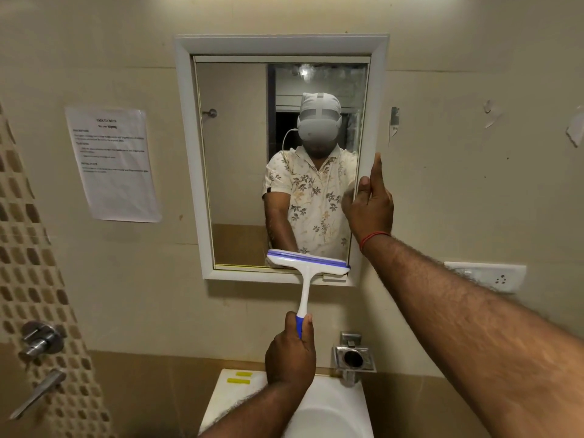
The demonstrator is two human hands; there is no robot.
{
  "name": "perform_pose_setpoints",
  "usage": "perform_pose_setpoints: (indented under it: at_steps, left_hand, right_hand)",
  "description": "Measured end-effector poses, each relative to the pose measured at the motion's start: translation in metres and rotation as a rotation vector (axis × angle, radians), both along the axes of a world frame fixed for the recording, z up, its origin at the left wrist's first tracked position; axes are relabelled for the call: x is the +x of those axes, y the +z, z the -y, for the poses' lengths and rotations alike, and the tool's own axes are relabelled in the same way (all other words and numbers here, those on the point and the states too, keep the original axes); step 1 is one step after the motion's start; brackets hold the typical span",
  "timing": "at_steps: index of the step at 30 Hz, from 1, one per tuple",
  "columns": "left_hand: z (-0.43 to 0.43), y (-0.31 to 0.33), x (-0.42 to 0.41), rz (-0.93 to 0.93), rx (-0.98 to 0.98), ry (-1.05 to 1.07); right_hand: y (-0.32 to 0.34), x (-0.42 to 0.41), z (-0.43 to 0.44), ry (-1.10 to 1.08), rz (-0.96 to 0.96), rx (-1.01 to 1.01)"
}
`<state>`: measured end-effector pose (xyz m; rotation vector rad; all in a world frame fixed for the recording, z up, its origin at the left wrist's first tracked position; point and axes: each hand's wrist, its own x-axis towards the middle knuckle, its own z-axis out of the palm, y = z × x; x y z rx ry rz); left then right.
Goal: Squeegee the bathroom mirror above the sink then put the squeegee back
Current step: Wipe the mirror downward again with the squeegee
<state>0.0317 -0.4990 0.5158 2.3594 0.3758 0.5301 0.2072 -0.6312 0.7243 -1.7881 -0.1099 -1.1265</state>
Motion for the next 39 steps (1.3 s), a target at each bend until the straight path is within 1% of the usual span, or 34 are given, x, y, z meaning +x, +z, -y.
perform_pose_setpoints:
  at_steps: [7,15,19,25,30,33,35,37,39]
  left_hand:
    - [0.009,-0.008,-0.006,0.010,-0.033,-0.005]
    - [0.012,-0.009,-0.007,-0.033,-0.051,0.006]
    - [0.012,-0.014,-0.005,0.028,-0.035,-0.005]
    - [0.011,-0.014,-0.004,0.069,-0.144,-0.036]
    - [0.004,0.003,-0.007,0.132,-0.144,-0.058]
    - [-0.011,0.022,0.003,0.237,-0.133,0.042]
    - [-0.024,0.045,0.015,0.299,-0.159,0.043]
    - [-0.037,0.073,0.024,0.362,-0.190,-0.022]
    - [-0.047,0.106,0.031,0.449,-0.180,-0.065]
  right_hand:
    - [-0.008,0.000,0.002,0.015,0.013,-0.011]
    - [-0.024,-0.008,0.004,0.031,-0.019,0.006]
    - [-0.032,-0.012,0.005,0.034,-0.048,0.001]
    - [-0.031,-0.015,0.006,0.041,-0.069,-0.015]
    - [-0.024,-0.017,0.011,0.089,-0.078,-0.014]
    - [-0.018,-0.029,0.014,0.092,-0.052,0.024]
    - [-0.007,-0.033,0.014,0.084,-0.009,0.030]
    - [0.013,-0.034,0.012,0.092,0.001,0.047]
    - [0.041,-0.033,0.008,0.105,-0.006,0.063]
